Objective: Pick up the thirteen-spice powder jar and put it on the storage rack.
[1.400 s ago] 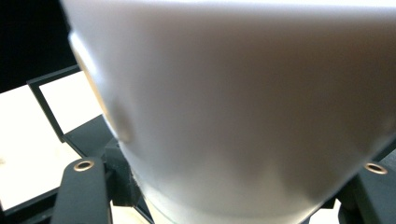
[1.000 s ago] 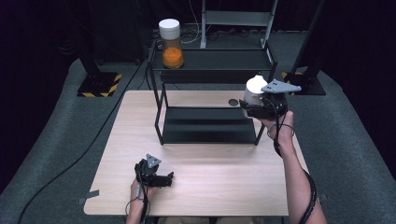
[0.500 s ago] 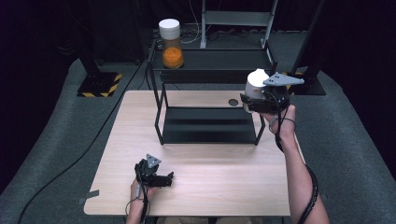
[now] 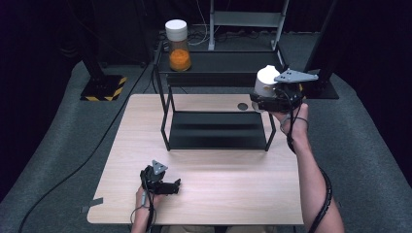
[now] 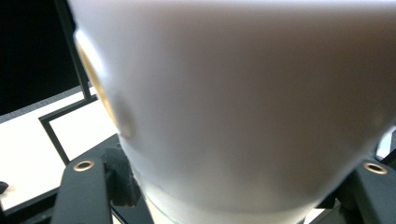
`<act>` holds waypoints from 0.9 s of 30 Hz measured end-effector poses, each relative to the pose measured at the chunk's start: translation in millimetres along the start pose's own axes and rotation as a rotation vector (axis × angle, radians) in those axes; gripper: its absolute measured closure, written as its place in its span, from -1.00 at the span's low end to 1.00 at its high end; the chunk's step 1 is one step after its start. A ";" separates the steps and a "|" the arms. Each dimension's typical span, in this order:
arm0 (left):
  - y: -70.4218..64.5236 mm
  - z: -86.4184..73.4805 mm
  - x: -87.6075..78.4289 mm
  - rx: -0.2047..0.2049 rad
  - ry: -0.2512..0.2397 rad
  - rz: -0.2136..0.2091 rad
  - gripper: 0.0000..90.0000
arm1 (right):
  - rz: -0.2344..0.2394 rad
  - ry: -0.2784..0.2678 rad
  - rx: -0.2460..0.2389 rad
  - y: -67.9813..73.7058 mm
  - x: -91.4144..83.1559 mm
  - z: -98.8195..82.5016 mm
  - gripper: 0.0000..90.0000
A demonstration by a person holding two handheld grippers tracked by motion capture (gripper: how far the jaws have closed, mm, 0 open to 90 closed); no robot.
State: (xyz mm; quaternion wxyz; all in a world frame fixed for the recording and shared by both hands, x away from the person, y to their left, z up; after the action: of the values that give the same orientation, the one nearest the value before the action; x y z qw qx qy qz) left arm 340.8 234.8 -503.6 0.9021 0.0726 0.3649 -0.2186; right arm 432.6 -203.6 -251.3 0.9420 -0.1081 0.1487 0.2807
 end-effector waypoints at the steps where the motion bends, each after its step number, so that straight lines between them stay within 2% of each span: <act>1: 0.0 0.0 0.0 0.000 0.000 0.000 -0.99 | 0.001 0.000 0.000 -0.2 -0.1 1.1 -0.33; 27: 0.0 0.0 0.0 0.000 0.000 -0.001 -0.98 | 0.012 -0.018 -0.027 -1.5 -4.5 31.0 -0.33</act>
State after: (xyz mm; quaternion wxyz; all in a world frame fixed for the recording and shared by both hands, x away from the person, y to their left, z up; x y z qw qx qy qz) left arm 340.7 234.8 -503.6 0.9021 0.0726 0.3648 -0.2189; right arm 436.7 -198.1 -220.6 0.9402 -0.1172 0.1369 0.2890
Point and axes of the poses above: each handheld gripper's, and its own axes: x roughly forward along the jaws, z roughly out of its top, y roughly to its left, the point moved 9 cm from there along x, roughly forward along the jaws, and after that the axes turned 2 degrees about -z, right-handed, at the moved point
